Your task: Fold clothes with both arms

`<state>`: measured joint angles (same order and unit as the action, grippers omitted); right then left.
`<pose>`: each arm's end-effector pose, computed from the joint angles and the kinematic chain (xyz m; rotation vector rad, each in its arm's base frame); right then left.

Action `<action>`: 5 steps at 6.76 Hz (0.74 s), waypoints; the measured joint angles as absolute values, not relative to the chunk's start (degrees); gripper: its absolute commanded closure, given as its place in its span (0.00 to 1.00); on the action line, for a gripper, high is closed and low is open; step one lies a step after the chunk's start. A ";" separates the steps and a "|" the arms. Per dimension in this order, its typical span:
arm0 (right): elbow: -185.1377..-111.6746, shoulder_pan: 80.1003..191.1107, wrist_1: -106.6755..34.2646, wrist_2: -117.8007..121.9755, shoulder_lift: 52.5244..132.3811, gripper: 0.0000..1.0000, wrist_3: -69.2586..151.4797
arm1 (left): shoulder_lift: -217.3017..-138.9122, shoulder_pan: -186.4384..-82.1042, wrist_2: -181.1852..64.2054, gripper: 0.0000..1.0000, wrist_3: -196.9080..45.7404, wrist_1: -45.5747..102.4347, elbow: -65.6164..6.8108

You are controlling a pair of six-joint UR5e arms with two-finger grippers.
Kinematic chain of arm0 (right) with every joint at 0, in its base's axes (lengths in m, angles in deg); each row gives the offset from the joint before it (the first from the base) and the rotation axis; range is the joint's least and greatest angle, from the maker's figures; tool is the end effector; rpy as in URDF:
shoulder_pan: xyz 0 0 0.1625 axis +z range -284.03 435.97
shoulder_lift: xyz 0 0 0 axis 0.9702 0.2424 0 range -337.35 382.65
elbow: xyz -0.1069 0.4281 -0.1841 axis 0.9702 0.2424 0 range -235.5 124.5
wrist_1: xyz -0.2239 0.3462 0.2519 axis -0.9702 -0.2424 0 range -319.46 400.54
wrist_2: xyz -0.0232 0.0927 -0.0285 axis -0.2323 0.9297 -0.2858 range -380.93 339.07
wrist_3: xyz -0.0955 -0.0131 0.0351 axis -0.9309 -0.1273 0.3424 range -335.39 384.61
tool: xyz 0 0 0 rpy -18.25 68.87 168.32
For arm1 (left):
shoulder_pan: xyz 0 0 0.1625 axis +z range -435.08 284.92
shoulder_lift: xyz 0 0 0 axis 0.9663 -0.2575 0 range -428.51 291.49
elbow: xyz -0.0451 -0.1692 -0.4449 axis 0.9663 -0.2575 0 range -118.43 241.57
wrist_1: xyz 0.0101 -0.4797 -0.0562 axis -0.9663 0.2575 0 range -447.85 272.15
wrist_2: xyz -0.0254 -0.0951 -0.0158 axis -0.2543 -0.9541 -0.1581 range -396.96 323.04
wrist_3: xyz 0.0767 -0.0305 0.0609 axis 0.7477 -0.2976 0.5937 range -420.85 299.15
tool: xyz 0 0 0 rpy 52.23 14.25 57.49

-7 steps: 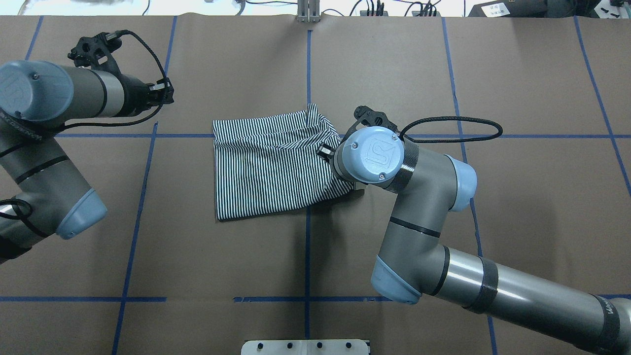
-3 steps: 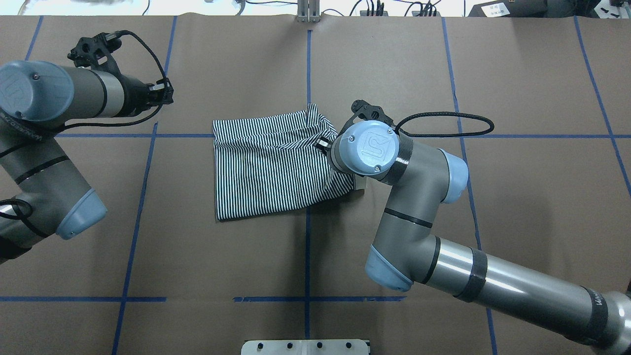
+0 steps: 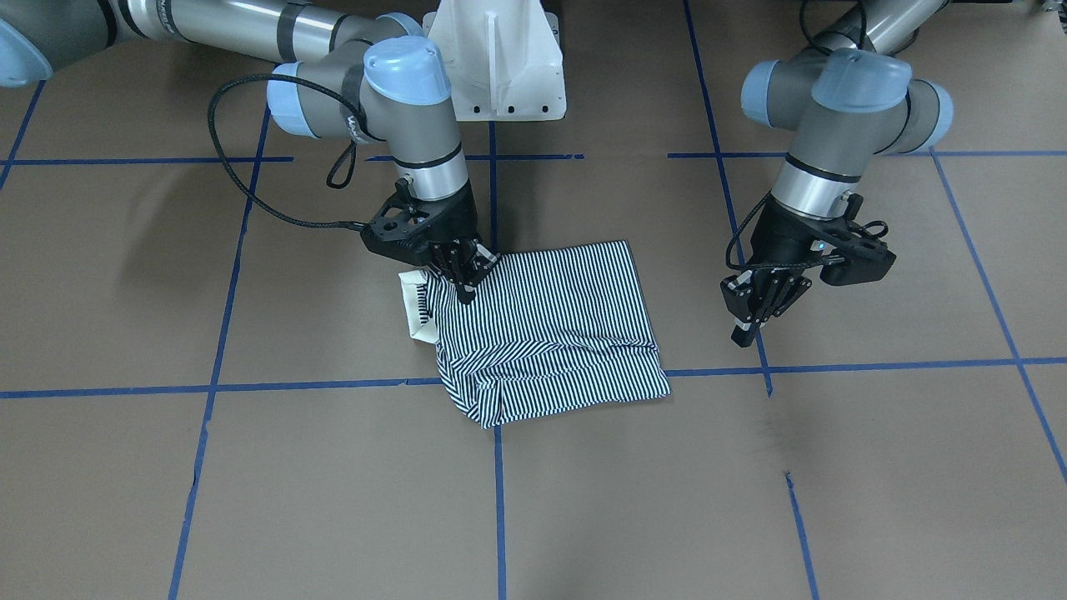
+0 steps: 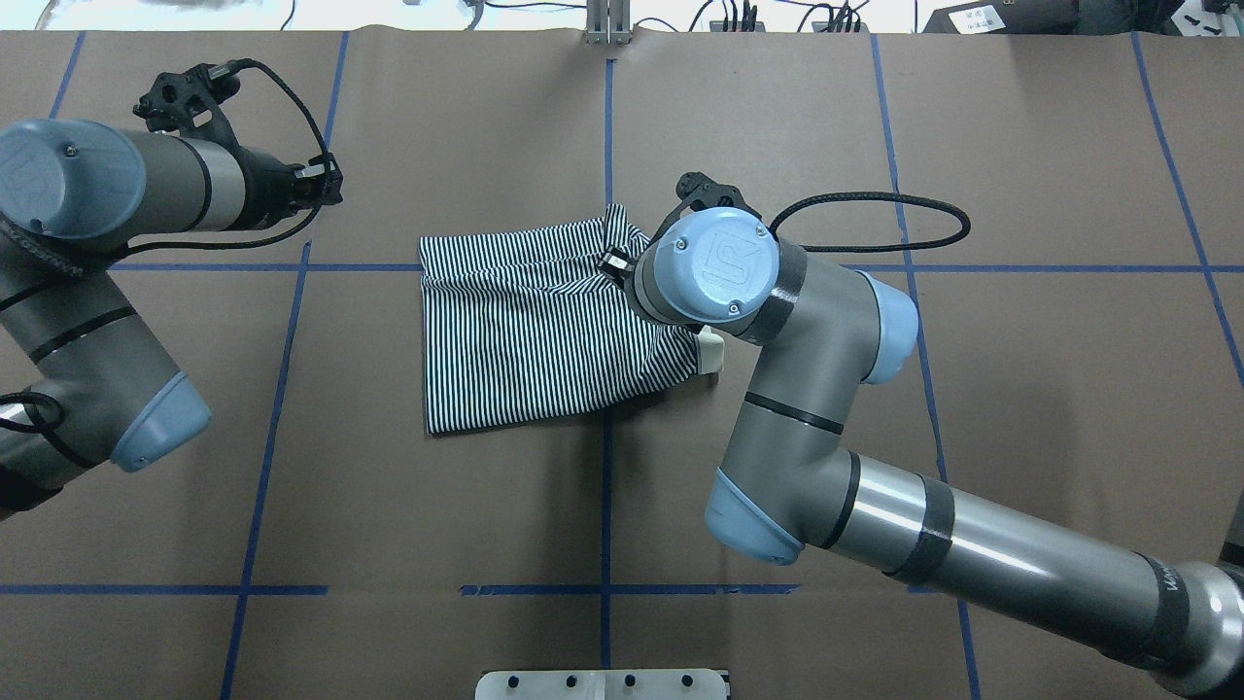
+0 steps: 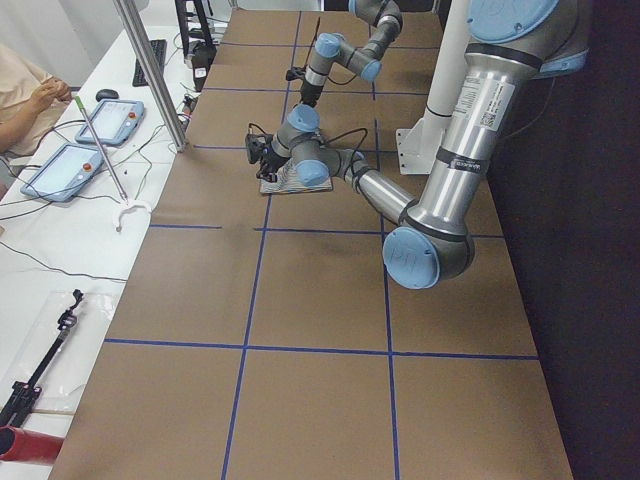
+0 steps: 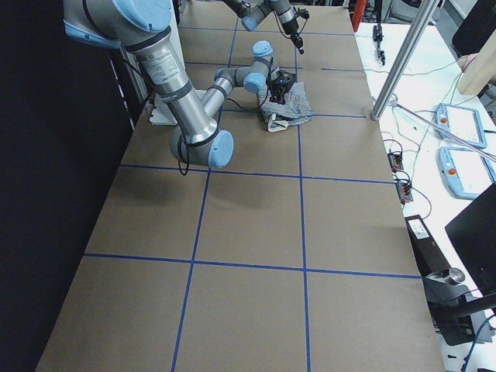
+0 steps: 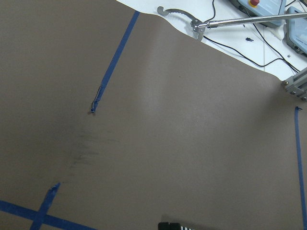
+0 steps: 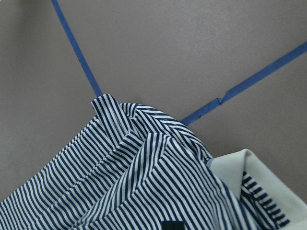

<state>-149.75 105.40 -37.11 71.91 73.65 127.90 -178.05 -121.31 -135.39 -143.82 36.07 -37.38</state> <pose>-0.6163 -0.4949 0.1915 0.0927 -0.9867 0.6610 0.4018 -0.5902 0.3504 0.3740 1.0446 -0.5336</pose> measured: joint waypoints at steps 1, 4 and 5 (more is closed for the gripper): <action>-153.91 105.17 -38.18 72.49 76.65 1.00 127.91 | -178.09 -121.31 -135.39 1.00 -143.85 36.08 -37.42; -157.26 102.96 -41.58 73.07 79.62 1.00 127.95 | -178.14 -121.28 -135.43 1.00 -143.91 36.08 -37.41; -156.30 102.67 -41.67 73.07 79.45 1.00 127.87 | -178.15 -121.25 -135.41 1.00 -143.91 36.08 -37.40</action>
<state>-156.30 102.67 -41.67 73.07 79.45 127.87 -178.15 -121.25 -135.41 -143.91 36.08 -37.40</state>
